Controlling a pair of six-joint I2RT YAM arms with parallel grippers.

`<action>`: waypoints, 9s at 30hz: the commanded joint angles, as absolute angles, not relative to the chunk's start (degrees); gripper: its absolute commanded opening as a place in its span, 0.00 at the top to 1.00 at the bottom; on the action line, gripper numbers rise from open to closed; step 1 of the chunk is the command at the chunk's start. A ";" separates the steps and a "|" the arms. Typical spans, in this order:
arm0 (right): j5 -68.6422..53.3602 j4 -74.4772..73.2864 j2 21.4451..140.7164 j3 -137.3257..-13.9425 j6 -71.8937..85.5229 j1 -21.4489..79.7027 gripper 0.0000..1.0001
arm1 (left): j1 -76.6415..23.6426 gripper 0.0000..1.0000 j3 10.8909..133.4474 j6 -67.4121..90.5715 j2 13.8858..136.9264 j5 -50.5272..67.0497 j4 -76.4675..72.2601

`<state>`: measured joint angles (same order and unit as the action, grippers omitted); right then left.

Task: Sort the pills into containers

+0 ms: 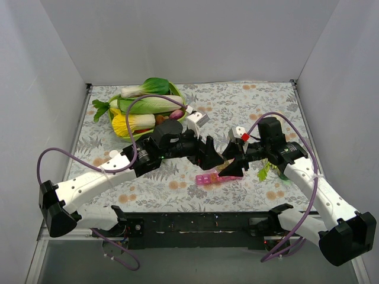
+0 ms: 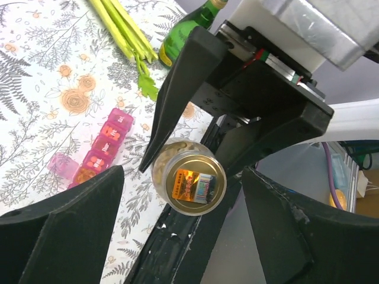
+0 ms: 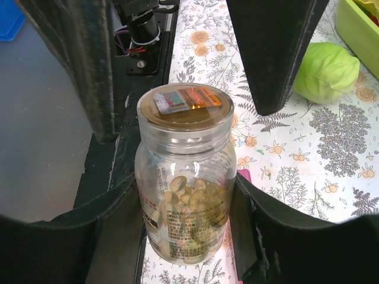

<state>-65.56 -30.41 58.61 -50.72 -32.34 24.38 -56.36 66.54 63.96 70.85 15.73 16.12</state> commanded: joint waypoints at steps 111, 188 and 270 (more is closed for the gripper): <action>-55.19 -17.67 53.61 -41.92 -25.66 12.66 0.04 | -19.16 0.68 46.75 87.01 64.69 -29.45 45.00; -33.40 -28.04 83.32 -40.61 -73.30 25.66 0.55 | -40.69 0.91 59.33 74.88 104.59 32.43 -2.55; -31.46 -28.48 88.15 -44.30 -66.01 25.93 0.60 | -42.89 0.93 56.60 65.65 108.02 29.00 12.39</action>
